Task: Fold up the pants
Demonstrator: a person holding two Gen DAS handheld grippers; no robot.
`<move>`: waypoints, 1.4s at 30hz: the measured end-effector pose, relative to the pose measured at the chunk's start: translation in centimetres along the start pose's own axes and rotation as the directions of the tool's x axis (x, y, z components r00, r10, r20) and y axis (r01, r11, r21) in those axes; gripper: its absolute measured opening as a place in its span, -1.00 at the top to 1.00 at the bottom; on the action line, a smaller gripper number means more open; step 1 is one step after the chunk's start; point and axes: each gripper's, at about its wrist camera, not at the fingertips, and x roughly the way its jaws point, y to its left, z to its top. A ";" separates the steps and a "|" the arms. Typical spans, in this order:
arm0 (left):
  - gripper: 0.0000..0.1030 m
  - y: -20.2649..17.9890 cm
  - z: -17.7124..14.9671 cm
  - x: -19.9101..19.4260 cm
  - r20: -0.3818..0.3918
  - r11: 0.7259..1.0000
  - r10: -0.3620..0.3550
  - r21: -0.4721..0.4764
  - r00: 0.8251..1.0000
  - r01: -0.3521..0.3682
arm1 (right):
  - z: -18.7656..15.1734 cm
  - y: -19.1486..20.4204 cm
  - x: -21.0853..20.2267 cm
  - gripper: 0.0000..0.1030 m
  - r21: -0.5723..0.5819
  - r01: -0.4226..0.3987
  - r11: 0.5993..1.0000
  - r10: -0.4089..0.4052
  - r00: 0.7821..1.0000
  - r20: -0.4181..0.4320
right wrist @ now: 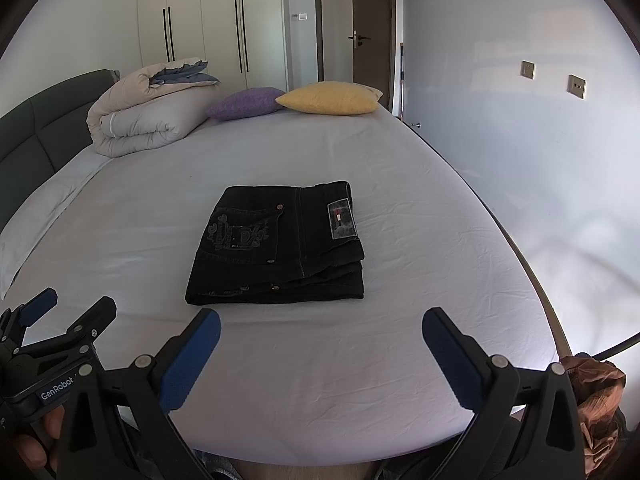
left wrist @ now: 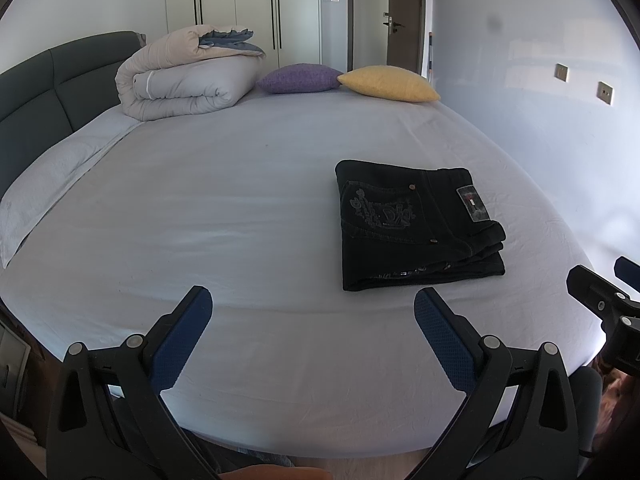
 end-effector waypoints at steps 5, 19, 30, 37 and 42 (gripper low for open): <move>-1.00 0.0 0.2 0.1 -0.001 1.000 -0.001 0.001 1.000 0.001 | 0.0 0.0 0.0 -1.00 0.000 0.001 1.000 -0.001 1.000 0.001; -1.00 0.3 0.1 0.1 -0.003 1.000 -0.002 -0.001 1.000 0.002 | -0.2 0.1 0.1 -1.00 -0.001 0.000 1.000 0.000 1.000 -0.001; -1.00 0.5 0.2 0.2 -0.004 1.000 -0.004 0.001 1.000 0.004 | -0.4 0.1 0.0 -1.00 -0.001 0.000 1.000 0.000 1.000 -0.003; -1.00 0.9 -0.1 0.1 -0.009 1.000 -0.002 -0.003 1.000 0.002 | -0.7 0.1 -0.1 -1.00 -0.003 0.000 1.000 0.000 1.000 -0.004; -1.00 0.9 0.0 0.2 -0.009 1.000 -0.004 -0.003 1.000 0.004 | -0.6 0.1 0.0 -1.00 -0.002 -0.001 1.000 0.001 1.000 -0.006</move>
